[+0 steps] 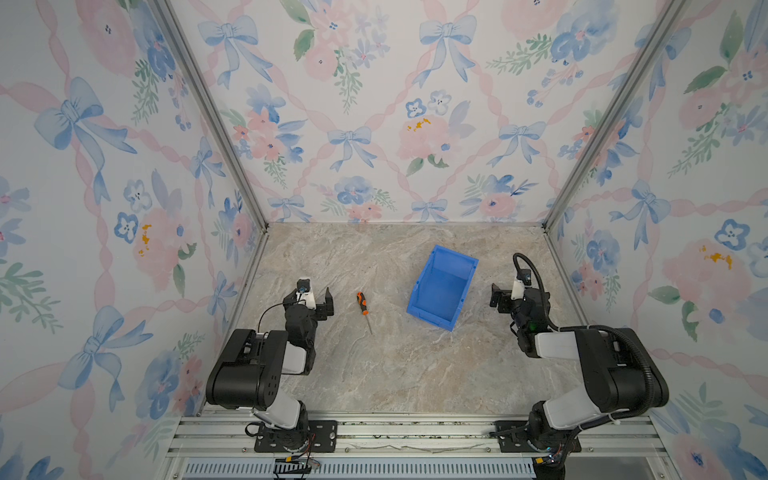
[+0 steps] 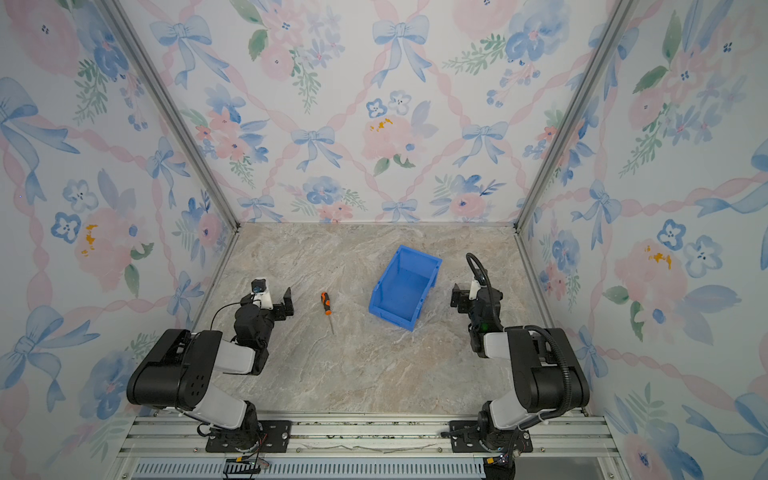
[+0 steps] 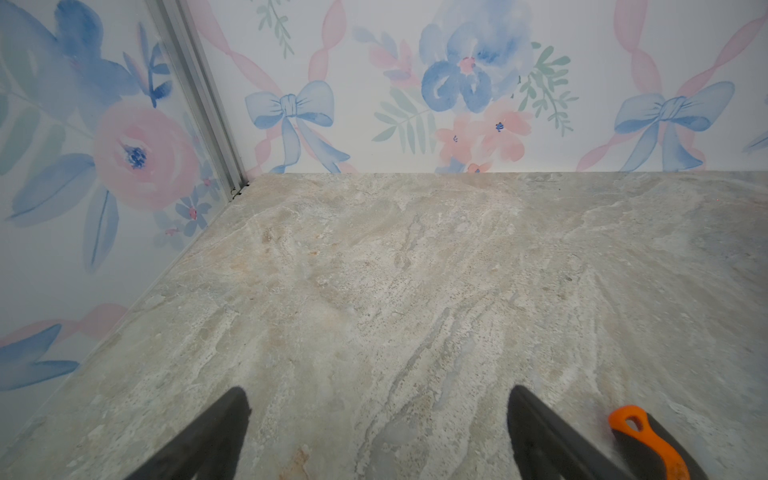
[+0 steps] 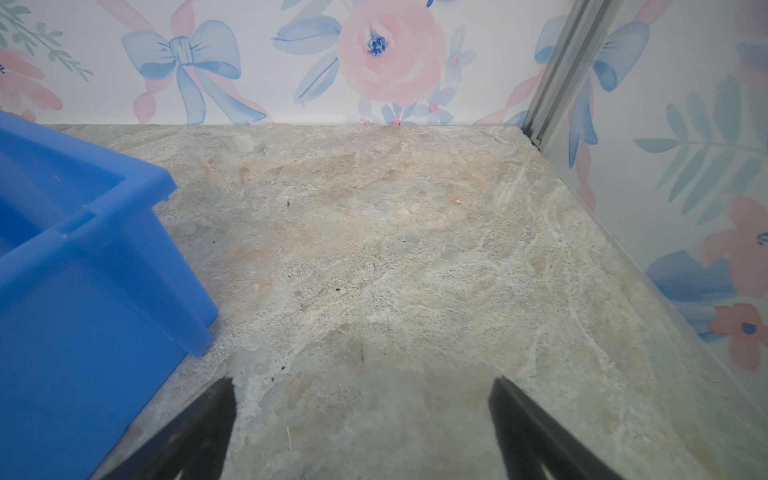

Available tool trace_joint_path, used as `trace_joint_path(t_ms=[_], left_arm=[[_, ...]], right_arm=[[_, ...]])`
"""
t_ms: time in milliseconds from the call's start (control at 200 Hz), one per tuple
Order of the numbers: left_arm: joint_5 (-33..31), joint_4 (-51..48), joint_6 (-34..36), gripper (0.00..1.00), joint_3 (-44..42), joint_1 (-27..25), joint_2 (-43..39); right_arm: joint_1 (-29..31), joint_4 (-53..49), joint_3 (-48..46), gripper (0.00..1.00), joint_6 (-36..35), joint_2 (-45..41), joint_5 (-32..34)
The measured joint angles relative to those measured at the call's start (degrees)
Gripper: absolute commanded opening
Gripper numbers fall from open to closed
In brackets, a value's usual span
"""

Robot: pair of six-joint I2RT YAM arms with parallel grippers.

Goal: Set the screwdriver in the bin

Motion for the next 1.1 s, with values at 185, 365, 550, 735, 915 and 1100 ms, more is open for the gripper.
trace_joint_path(t_ms=[185,365,550,735,915,1100], left_arm=[[0.0,0.0,0.0,0.98,0.0,0.0,0.0],[0.0,0.0,0.0,0.97,0.0,0.0,0.0],[0.0,0.0,0.0,0.98,0.0,0.0,0.0],[0.0,0.0,0.0,0.98,0.0,0.0,0.0],[-0.8,0.0,0.0,0.97,0.0,0.0,0.0],[-2.8,-0.5,-0.1,0.98,0.0,0.0,-0.7]], right_arm=[[0.0,0.0,0.0,0.97,0.0,0.0,0.0],[0.0,0.0,0.0,0.97,0.0,0.0,0.0],[0.1,0.0,0.0,0.97,0.0,0.0,0.2],[0.7,0.1,0.0,0.97,-0.1,0.0,1.1],[1.3,0.3,0.0,0.97,-0.8,0.0,1.5],[1.4,0.3,0.0,0.97,-0.9,0.0,2.2]])
